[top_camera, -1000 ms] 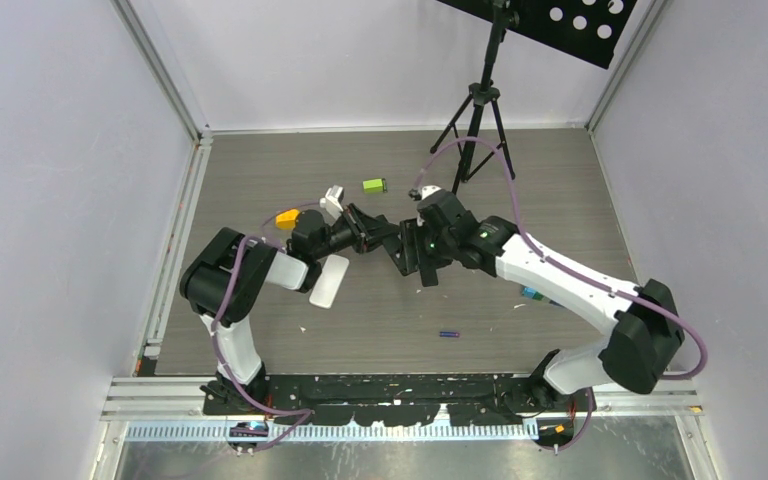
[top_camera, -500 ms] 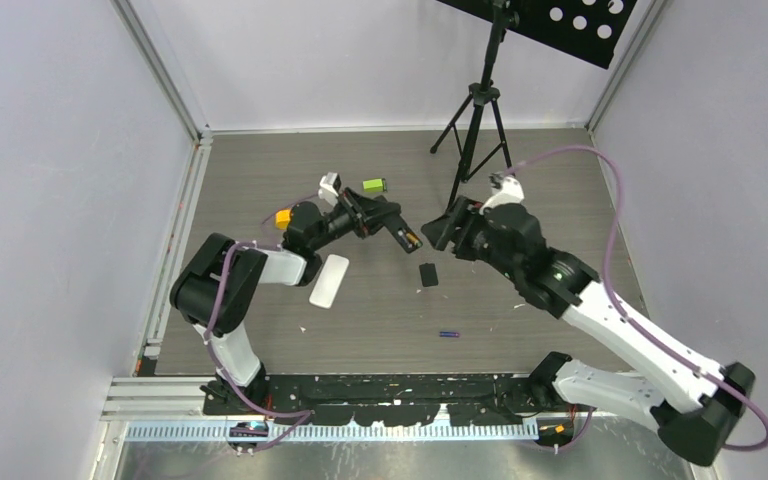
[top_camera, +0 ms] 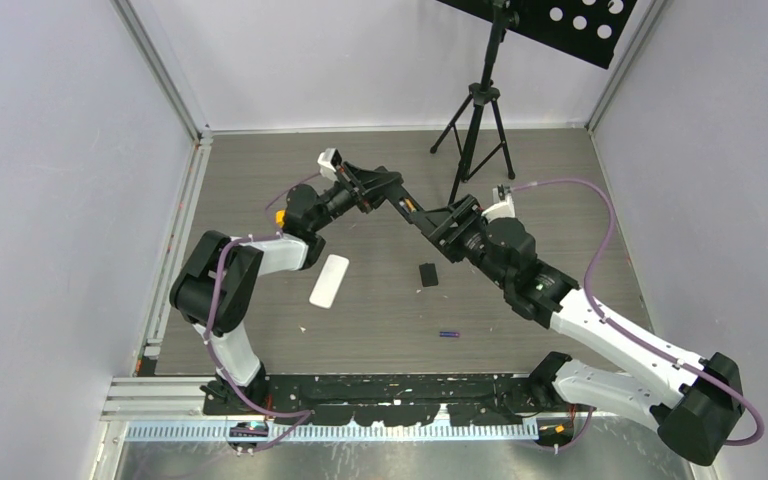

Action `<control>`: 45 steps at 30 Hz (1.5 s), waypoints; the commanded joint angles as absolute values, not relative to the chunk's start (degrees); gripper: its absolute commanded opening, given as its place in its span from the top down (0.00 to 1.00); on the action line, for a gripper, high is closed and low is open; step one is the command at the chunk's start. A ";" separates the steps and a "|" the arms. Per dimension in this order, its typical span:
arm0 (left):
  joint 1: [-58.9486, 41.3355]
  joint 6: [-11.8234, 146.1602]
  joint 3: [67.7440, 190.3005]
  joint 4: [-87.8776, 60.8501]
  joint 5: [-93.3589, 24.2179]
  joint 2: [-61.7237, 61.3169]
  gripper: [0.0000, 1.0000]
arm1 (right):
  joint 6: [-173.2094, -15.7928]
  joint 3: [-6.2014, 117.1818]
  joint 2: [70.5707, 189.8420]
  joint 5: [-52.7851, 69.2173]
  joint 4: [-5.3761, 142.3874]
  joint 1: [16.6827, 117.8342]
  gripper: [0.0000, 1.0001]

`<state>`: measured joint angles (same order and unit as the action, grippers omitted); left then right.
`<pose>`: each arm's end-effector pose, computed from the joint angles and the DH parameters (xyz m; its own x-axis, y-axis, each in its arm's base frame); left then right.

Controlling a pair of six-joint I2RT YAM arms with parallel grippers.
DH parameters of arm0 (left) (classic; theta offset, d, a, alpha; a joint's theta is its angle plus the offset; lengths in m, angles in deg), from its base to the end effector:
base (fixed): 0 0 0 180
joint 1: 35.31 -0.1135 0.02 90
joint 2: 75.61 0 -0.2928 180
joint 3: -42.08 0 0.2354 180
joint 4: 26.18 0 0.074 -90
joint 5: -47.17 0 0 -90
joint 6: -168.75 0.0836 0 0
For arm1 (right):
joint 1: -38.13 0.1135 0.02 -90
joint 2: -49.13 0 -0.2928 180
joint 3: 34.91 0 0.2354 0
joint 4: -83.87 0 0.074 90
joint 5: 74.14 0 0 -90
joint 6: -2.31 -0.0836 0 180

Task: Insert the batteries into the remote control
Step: Load the battery into the remote control.

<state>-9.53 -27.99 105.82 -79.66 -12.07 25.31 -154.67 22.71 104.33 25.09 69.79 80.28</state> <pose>0.3443 -0.2138 0.2997 -0.8540 -0.5014 0.1390 0.0071 -0.2783 -0.9605 0.1880 0.1520 0.3322 -0.5610 0.7175 -0.4128 -0.0756 0.4522 0.8887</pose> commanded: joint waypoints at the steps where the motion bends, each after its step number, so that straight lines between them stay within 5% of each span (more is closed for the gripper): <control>1: -9.47 -29.69 107.01 -82.69 -12.17 24.76 1.00 | -159.14 20.72 104.15 25.39 83.17 80.14 0.34; 20: -9.33 -30.26 106.44 -82.99 -11.70 24.93 1.00 | -161.33 17.88 103.77 27.37 86.77 80.14 0.33; 40: -7.55 -30.11 105.65 -82.87 -11.64 23.00 1.00 | -164.15 17.89 106.85 26.33 87.27 79.03 0.63; 45: -7.01 -26.83 104.92 -80.02 -11.66 18.89 1.00 | -164.15 17.06 107.02 25.91 87.91 78.74 0.78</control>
<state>-8.04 -29.83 105.28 -79.42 -12.70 24.92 -163.78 17.46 106.53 24.72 85.77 79.21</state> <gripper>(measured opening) 0.183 0.258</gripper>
